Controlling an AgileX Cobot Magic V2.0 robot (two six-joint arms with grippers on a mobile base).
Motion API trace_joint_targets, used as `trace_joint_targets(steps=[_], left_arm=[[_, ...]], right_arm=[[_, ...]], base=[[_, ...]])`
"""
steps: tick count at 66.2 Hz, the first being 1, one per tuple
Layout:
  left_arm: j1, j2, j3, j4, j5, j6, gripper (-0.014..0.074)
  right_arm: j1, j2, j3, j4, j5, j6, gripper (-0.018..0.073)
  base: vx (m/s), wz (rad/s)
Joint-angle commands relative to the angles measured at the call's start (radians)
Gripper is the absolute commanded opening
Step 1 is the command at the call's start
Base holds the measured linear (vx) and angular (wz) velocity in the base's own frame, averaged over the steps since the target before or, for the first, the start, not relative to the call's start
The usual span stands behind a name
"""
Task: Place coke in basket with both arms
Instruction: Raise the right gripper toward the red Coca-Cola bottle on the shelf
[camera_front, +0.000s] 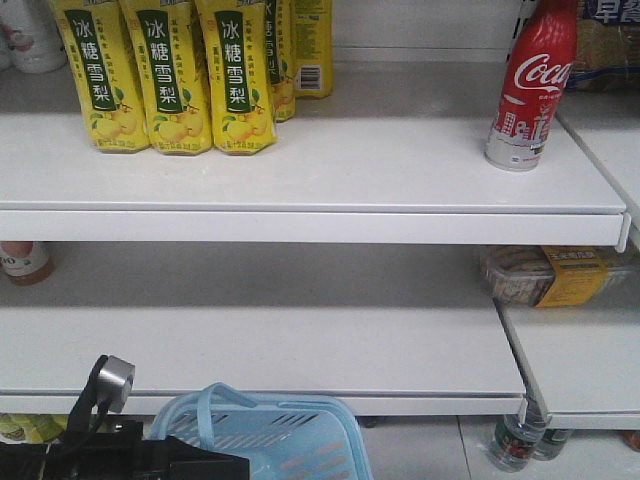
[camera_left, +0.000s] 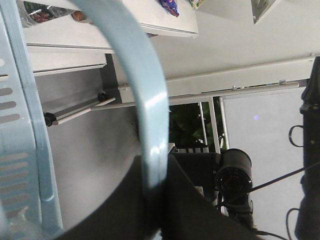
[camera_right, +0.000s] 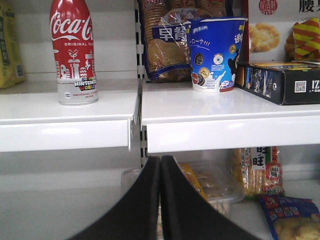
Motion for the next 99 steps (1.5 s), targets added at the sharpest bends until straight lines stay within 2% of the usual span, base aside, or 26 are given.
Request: trace_joint_targets(steps=[1, 11, 24, 45, 55, 74, 80, 87, 99], left_arm=[[-0.005, -0.032, -0.010, -0.054, -0.235, 0.008, -0.0007], [-0.005, -0.032, -0.010, -0.054, -0.235, 0.008, -0.0007], [-0.005, -0.032, -0.010, -0.054, -0.235, 0.008, -0.0007], [-0.005, -0.032, -0.010, -0.054, -0.235, 0.008, -0.0007], [-0.005, -0.032, -0.010, -0.054, -0.235, 0.008, -0.0007], [-0.005, -0.032, -0.010, -0.054, -0.235, 0.008, -0.0007], [-0.005, -0.032, -0.010, -0.054, -0.235, 0.008, -0.0007], [-0.005, -0.032, -0.010, -0.054, -0.235, 0.008, -0.0007], [-0.005, -0.032, -0.010, -0.054, -0.235, 0.008, -0.0007]], right_arm=[[-0.001, 0.130, -0.127, -0.006, -0.008, -0.011, -0.0009], [-0.001, 0.272, -0.222, -0.001, -0.028, -0.008, -0.0009], [-0.001, 0.380, -0.228, -0.002, -0.163, -0.006, -0.0009], [-0.001, 0.400, -0.228, -0.002, -0.163, -0.005, 0.0008], [-0.001, 0.400, -0.228, -0.006, -0.163, -0.008, 0.0101], [-0.001, 0.400, -0.228, -0.006, -0.151, -0.011, 0.0440], [-0.001, 0.400, -0.228, -0.006, -0.151, -0.011, 0.0522], [-0.001, 0.400, -0.228, 0.002, -0.148, -0.005, 0.0566], [0.019, 0.412, -0.298, 0.027, -0.134, -0.007, 0.0568]], base=[[0.00, 0.00], [0.00, 0.00], [0.00, 0.00], [0.00, 0.00], [0.00, 0.00], [0.00, 0.00], [0.00, 0.00], [0.00, 0.00], [0.00, 0.00]])
